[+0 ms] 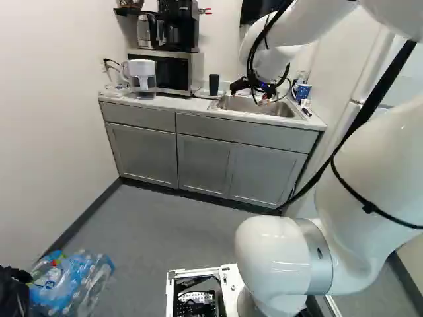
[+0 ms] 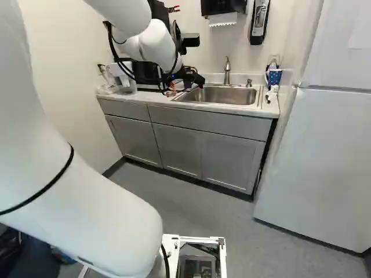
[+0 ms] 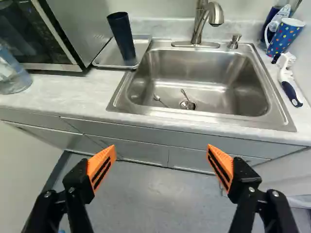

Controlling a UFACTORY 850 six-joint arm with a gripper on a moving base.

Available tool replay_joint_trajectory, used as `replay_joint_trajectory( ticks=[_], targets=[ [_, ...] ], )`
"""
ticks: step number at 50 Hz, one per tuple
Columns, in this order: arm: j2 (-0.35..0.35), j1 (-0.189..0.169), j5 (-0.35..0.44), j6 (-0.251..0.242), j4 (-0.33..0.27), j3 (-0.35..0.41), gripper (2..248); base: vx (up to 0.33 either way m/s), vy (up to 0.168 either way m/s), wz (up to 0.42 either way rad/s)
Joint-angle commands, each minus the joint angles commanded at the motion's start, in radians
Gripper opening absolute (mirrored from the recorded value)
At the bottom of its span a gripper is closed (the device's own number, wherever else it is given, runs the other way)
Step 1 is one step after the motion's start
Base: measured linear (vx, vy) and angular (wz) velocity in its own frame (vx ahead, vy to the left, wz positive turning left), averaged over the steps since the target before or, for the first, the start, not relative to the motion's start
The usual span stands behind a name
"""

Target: Rinse the cup and place it in the tray

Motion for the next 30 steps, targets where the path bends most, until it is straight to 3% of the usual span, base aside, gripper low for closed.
replay_joint_trajectory(
  ticks=[30],
  targets=[
    [0.0,0.0,0.0,0.0,0.0,0.0,247,-0.004,0.005,0.0]
  ],
)
